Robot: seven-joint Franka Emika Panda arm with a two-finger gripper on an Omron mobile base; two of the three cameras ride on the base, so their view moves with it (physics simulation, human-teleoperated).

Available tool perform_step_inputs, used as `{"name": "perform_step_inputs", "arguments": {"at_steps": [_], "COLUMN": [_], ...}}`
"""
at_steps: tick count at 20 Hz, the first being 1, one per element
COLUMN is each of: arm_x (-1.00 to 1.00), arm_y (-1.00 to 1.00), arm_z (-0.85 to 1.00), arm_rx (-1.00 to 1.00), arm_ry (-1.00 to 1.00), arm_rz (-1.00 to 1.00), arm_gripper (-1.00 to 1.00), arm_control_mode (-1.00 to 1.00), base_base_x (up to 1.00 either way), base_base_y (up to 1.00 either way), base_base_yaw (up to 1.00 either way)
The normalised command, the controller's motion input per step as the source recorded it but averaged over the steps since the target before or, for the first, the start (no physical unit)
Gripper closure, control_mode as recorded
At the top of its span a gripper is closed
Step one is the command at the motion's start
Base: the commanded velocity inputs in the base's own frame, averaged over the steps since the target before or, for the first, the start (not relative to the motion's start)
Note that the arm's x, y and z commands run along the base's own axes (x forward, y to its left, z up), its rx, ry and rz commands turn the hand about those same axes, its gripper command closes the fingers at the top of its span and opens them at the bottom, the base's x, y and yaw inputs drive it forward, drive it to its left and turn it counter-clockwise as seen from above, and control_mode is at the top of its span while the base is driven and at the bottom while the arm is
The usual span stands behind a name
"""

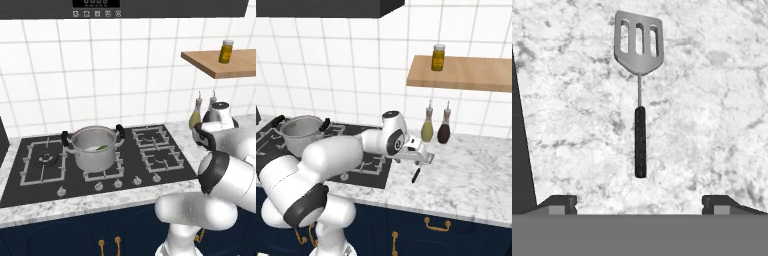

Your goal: Put the avocado and sweet potato in the pot. Retrieve the spatula and lightly stir the vegetables in the pot.

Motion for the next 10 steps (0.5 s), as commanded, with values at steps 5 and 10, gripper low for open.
{"name": "perform_step_inputs", "arguments": {"at_steps": [5,10], "arm_x": [0.56,-0.02], "arm_y": [-0.08,-0.24], "arm_z": [-0.44,-0.36], "arm_rx": [0.06,0.02], "arm_ry": [0.16,0.14], "arm_rz": [0.22,0.05], "arm_gripper": [-1.00,-1.00], "arm_control_mode": [-1.00,-1.00], "base_base_x": [0.00,0.00], "base_base_y": [0.00,0.00], "base_base_yaw": [0.00,0.00]}}
